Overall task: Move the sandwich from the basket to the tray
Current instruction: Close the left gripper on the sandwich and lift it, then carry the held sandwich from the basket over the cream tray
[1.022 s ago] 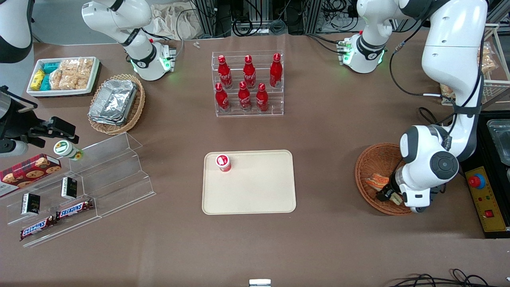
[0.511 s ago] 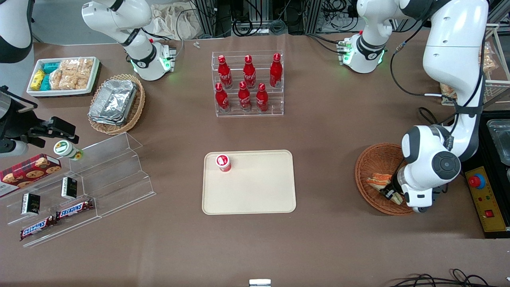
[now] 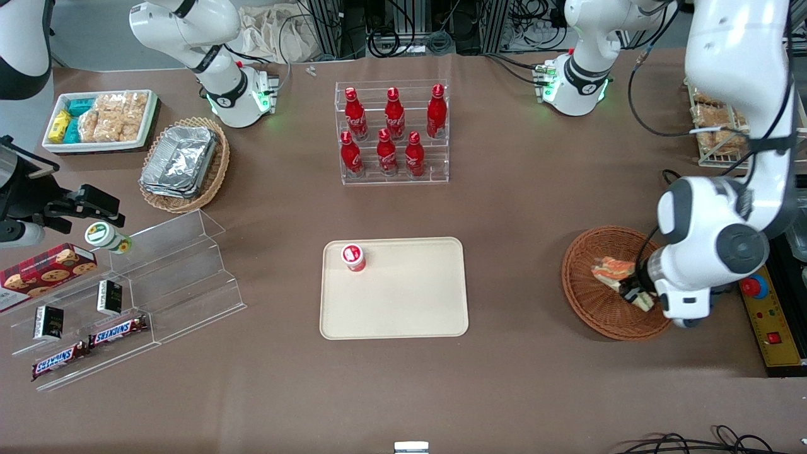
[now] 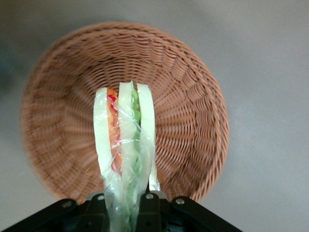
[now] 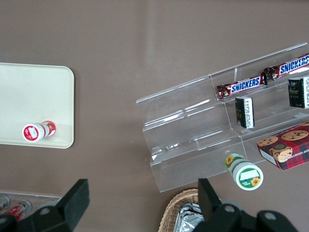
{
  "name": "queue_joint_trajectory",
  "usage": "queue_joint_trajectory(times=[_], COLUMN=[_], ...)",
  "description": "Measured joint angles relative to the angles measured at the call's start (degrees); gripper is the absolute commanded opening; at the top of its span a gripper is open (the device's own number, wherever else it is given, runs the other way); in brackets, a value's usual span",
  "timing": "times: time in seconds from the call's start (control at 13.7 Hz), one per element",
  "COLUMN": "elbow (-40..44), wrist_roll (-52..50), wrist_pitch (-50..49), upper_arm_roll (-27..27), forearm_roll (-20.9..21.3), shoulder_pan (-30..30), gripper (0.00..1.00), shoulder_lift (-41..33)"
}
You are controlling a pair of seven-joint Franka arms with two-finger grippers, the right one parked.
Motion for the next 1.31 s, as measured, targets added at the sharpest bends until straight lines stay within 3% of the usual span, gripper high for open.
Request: queue_joint_trajectory(times=[0.22, 0.51, 1.02, 1.31], elbow=[5.4, 13.4, 15.0, 15.8], wrist_roll=[0.0, 0.0, 0.0, 5.6], wrist_pitch=[-11.9, -22.0, -21.8, -18.1], upper_arm_roll=[-1.3, -9.3, -23.8, -25.2], forearm_roll=[-0.3, -0.9, -0.9, 3.5], shoulder_pan=[-0.3, -0.6, -1.2, -7.4], gripper=[0.00, 0.00, 0.00, 0.00], shoulder_lift=[-4.5, -6.5, -4.4, -0.9])
